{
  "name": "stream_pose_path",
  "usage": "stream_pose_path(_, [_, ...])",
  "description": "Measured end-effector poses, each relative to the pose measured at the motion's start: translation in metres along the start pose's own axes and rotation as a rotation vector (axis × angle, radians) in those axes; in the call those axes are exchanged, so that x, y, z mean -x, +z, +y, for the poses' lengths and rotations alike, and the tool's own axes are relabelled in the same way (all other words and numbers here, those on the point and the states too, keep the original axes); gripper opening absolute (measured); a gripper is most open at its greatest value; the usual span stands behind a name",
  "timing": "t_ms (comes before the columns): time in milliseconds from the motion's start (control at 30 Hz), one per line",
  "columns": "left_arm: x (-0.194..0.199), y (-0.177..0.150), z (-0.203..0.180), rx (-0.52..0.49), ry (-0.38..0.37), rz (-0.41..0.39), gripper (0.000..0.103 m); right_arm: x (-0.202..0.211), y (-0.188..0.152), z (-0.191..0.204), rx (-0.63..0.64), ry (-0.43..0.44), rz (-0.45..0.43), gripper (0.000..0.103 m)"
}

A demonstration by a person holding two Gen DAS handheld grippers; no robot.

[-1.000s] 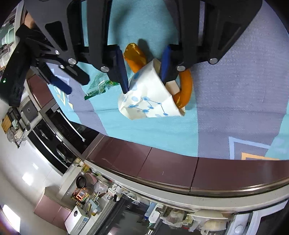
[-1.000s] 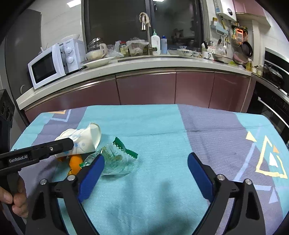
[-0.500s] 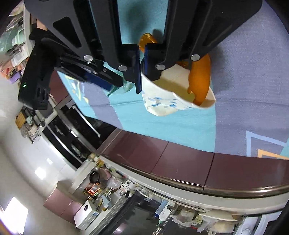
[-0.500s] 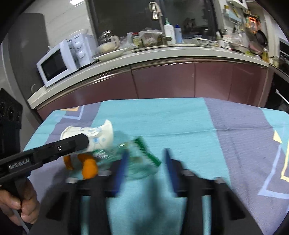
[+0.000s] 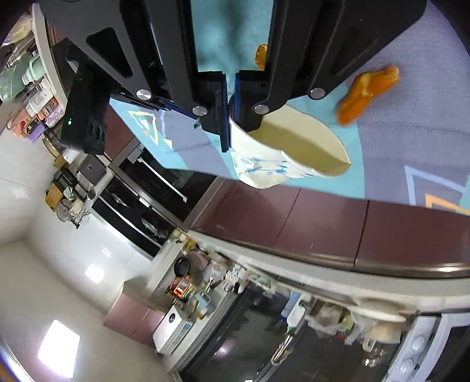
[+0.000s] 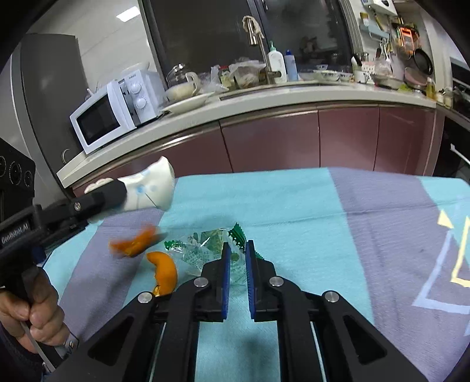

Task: Collect trash
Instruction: 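Lift and carry the paper cup and clear wrapper to the teal wastebasket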

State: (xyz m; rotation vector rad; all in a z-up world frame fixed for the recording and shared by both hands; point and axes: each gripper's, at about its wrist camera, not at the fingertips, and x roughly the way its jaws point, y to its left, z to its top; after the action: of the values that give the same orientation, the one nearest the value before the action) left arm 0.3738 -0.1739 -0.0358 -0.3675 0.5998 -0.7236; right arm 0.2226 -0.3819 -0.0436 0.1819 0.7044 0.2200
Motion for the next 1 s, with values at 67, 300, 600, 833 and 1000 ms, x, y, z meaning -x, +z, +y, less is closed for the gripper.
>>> stream_pose_path(67, [0.013, 0.005, -0.005, 0.002, -0.014, -0.019, 0.003, 0.008, 0.001, 0.001, 0.005, -0.003, -0.014, 0.008])
stream_pose_path(300, [0.078, 0.008, -0.034, -0.084, 0.024, -0.088, 0.003, 0.044, 0.006, 0.013, -0.001, 0.046, -0.086, 0.008])
stream_pose_path(600, [0.198, -0.003, -0.055, -0.179, 0.199, -0.2, 0.003, 0.084, 0.006, 0.067, 0.086, 0.115, -0.149, 0.008])
stream_pose_path(833, [0.292, -0.02, -0.053, -0.206, 0.396, -0.25, 0.003, 0.112, -0.001, 0.119, 0.16, 0.192, -0.188, 0.008])
stream_pose_path(1000, [0.355, -0.035, -0.042, -0.19, 0.519, -0.27, 0.003, 0.127, -0.007, 0.153, 0.2, 0.254, -0.205, 0.008])
